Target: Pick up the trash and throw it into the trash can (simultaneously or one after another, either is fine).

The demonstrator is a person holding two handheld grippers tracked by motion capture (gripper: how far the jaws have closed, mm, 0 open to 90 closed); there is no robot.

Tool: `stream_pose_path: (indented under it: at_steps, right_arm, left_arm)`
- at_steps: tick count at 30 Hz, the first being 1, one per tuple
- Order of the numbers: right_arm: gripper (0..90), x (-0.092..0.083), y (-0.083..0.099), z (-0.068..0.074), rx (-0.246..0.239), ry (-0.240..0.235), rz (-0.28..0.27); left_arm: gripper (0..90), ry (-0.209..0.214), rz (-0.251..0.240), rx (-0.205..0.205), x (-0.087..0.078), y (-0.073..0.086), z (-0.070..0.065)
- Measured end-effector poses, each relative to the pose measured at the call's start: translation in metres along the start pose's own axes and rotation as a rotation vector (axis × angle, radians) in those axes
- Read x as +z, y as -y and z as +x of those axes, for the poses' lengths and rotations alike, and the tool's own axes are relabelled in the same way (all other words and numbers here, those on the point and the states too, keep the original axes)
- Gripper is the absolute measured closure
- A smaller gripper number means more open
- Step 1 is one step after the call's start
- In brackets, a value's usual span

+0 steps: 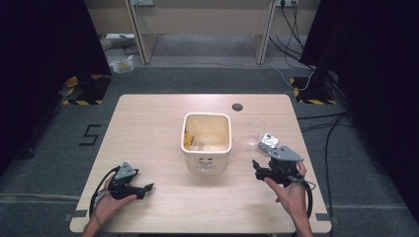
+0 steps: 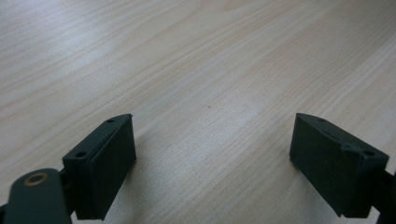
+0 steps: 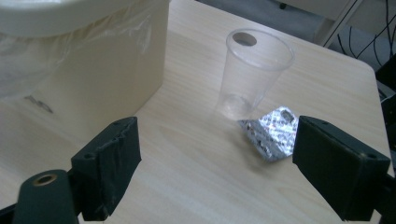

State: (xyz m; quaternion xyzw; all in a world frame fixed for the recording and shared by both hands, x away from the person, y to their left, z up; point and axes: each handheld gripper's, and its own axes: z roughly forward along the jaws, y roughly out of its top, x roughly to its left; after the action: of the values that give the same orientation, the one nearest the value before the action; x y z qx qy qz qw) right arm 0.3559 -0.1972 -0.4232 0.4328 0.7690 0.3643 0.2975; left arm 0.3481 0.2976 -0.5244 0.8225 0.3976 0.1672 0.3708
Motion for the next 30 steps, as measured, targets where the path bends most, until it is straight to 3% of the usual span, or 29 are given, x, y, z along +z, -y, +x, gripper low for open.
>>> stream_pose_path:
  at_steps: [5,18,30]
  right_arm:
    - [17.6,0.013,-0.02,-0.005,-0.046,0.001,0.013]
    - [24.5,0.04,-0.042,-0.012,-0.091,-0.01,0.042]
    - [42.2,0.074,-0.056,-0.018,-0.15,0.005,0.073]
  left_arm:
    - [13.3,0.0,0.0,0.0,0.0,0.0,0.0]
    - [13.3,0.0,0.0,0.0,0.0,0.0,0.0]
    - [13.3,0.0,0.0,0.0,0.0,0.0,0.0]
